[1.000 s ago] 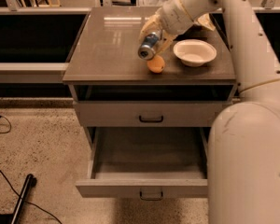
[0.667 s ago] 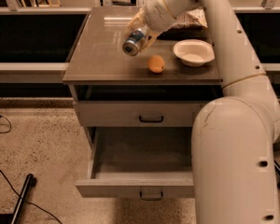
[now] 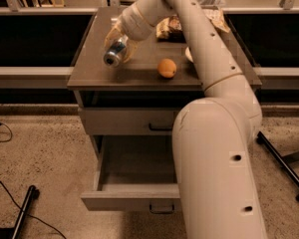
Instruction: Pick redbull can from middle drawer and place on counter
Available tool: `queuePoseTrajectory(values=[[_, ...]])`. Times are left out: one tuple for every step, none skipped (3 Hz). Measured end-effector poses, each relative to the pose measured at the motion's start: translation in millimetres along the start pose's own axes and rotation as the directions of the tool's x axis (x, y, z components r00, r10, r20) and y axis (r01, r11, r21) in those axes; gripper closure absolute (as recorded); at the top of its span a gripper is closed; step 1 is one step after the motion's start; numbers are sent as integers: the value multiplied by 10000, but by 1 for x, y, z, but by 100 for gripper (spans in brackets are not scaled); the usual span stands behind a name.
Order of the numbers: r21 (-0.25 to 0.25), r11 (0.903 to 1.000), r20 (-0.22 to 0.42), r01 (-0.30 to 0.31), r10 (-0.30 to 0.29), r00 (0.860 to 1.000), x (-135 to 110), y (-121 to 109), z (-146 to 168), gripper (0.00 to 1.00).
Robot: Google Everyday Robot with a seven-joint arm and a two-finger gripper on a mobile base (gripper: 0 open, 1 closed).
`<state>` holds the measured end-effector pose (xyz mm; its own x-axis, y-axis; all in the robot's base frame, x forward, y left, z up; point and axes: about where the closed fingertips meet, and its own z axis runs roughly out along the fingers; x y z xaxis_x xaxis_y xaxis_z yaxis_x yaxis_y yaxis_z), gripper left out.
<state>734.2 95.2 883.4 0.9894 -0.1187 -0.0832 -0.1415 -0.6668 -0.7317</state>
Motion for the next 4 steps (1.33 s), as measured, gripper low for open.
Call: queuePoseTrajectory(values=[[-720,9929,1105,945,-863,9901,-20,3,36,50],[-719,9929,1104,945,-863,9901,-20,3,36,27],[-715,9930,1100,945,-863,9902,-20,2,36,5],[-715,9930,1100,945,-863,9902,-20,2,36,0]])
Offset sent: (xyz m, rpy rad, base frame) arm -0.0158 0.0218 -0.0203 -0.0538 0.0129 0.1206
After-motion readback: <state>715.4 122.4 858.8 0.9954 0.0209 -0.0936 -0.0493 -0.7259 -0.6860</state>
